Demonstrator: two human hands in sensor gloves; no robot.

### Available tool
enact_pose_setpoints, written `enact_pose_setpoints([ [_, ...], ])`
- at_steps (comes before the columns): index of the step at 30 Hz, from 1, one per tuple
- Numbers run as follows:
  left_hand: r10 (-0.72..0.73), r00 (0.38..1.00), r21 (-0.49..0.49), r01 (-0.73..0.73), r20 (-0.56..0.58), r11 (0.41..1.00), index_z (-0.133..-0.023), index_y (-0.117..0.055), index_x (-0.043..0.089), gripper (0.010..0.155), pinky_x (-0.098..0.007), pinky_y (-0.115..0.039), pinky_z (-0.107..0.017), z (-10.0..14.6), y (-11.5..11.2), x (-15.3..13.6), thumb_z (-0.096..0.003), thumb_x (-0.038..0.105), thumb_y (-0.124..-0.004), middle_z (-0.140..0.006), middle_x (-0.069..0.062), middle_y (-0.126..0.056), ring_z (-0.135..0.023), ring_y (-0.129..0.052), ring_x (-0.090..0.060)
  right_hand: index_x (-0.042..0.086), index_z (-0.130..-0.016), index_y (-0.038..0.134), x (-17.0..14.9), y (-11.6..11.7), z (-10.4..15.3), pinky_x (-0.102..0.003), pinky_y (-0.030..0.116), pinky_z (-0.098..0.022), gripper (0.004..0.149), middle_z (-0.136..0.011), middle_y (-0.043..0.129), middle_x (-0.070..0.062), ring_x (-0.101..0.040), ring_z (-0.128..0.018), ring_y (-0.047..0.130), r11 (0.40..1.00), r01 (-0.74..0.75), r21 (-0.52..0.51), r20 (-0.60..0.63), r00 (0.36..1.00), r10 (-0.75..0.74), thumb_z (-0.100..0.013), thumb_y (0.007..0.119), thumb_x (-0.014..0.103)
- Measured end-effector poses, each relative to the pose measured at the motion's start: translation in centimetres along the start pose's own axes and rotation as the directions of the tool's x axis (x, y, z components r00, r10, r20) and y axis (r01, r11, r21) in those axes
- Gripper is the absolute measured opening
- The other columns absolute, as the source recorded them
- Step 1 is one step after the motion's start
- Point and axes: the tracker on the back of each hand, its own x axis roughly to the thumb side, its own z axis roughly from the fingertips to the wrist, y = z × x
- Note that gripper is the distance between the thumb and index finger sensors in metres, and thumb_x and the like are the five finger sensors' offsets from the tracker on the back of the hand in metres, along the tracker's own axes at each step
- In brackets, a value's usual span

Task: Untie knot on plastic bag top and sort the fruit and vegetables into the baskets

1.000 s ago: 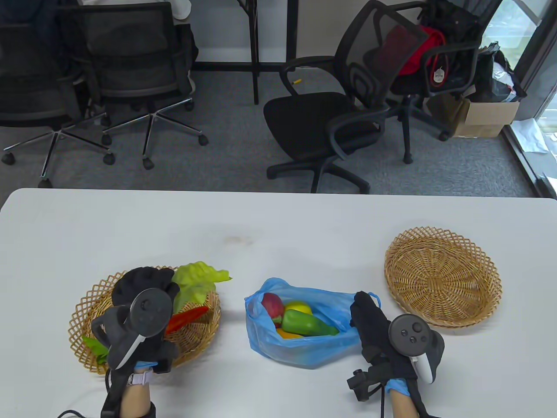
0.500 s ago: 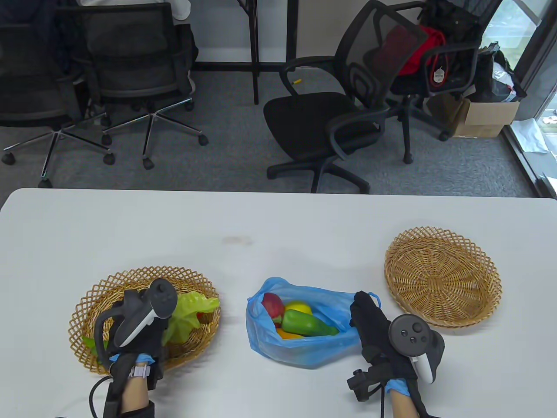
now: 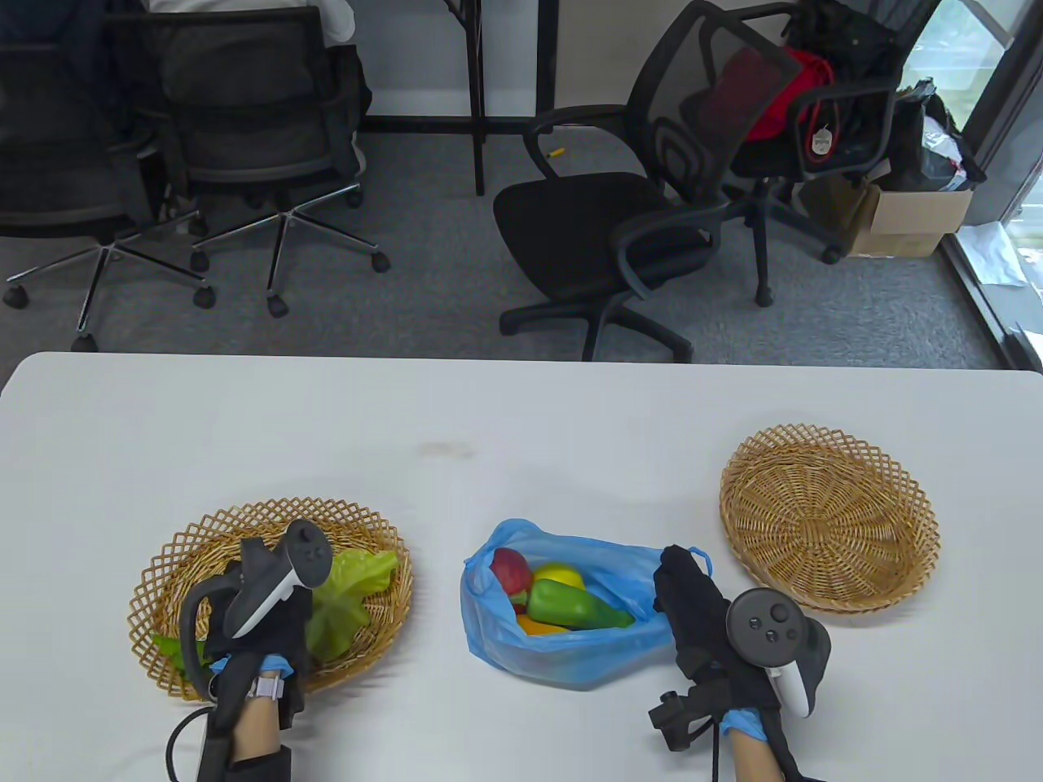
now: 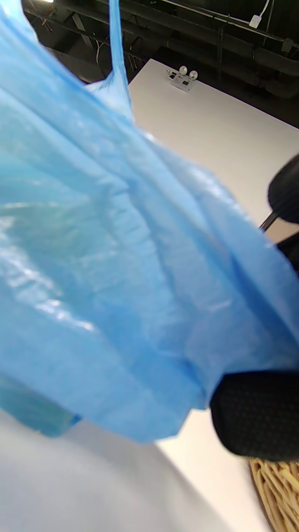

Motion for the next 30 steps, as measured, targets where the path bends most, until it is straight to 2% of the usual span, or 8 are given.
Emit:
enact_pose_setpoints([
  [4, -0.02, 1.0, 0.026, 0.021, -0.016, 0.999, -0.114, -0.059, 0.022, 0.061, -0.066, -0.055, -0.077, -0.1, -0.3, 0.2, -0.0562, 0.038, -0.073, -0.116, -0.012, -0.064, -0.107, -0.065, -0.045, -0.007, -0.107, 0.051, 0.1, 0.1, 0.0, -0.061, 0.073, -0.054, 0.058, -0.093, 0.073, -0.035, -0.043, -0.071, 0.087, 1.0, -0.003, 0.003, 0.007, 1.0, 0.003, -0.062, 0.056, 0.029],
  [11, 0.033, 0.999, 0.123, -0.035, 0.022, 0.992, -0.113, -0.061, 0.023, 0.06, -0.064, -0.058, -0.076, 1.1, 1.2, 0.6, -0.0561, 0.04, -0.072, -0.115, -0.011, -0.067, -0.106, -0.068, -0.044, -0.007, -0.107, 0.051, 0.1, 0.2, 0.0, -0.061, 0.073, -0.054, 0.058, -0.093, 0.074, -0.035, -0.043, -0.071, 0.087, 1.0, -0.008, 0.007, 0.011, 1.0, 0.008, -0.062, 0.056, 0.029],
  [18, 0.089, 0.986, 0.257, -0.123, 0.138, 0.959, -0.11, -0.066, 0.024, 0.056, -0.063, -0.061, -0.075, 3.7, 4.1, 2.2, -0.0563, 0.04, -0.072, -0.113, -0.009, -0.072, -0.104, -0.073, -0.042, -0.007, -0.107, 0.051, 0.2, 0.2, 0.0, -0.06, 0.073, -0.054, 0.058, -0.093, 0.074, -0.035, -0.043, -0.071, 0.087, 1.0, -0.008, 0.006, 0.011, 1.0, 0.008, -0.062, 0.056, 0.029],
  [24, 0.158, 0.93, 0.381, -0.285, 0.331, 0.879, -0.107, -0.07, 0.025, 0.053, -0.06, -0.065, -0.074, 7.4, 6.7, 4.3, -0.0566, 0.041, -0.071, -0.109, -0.007, -0.077, -0.1, -0.078, -0.039, -0.007, -0.107, 0.051, 0.2, 0.2, 0.0, -0.06, 0.073, -0.054, 0.058, -0.093, 0.073, -0.035, -0.043, -0.071, 0.088, 1.0, -0.004, 0.005, 0.011, 1.0, 0.004, -0.062, 0.056, 0.029],
  [30, 0.14, 0.835, 0.494, -0.44, 0.532, 0.75, -0.106, -0.071, 0.026, 0.052, -0.058, -0.068, -0.073, 12.1, 9.0, 7.4, -0.0566, 0.041, -0.071, -0.107, -0.006, -0.08, -0.098, -0.081, -0.036, -0.007, -0.107, 0.051, 0.2, 0.2, 0.0, -0.06, 0.073, -0.054, 0.058, -0.093, 0.074, -0.035, -0.043, -0.071, 0.088, 1.0, 0.005, 0.0, 0.014, 1.0, -0.005, -0.062, 0.057, 0.029],
])
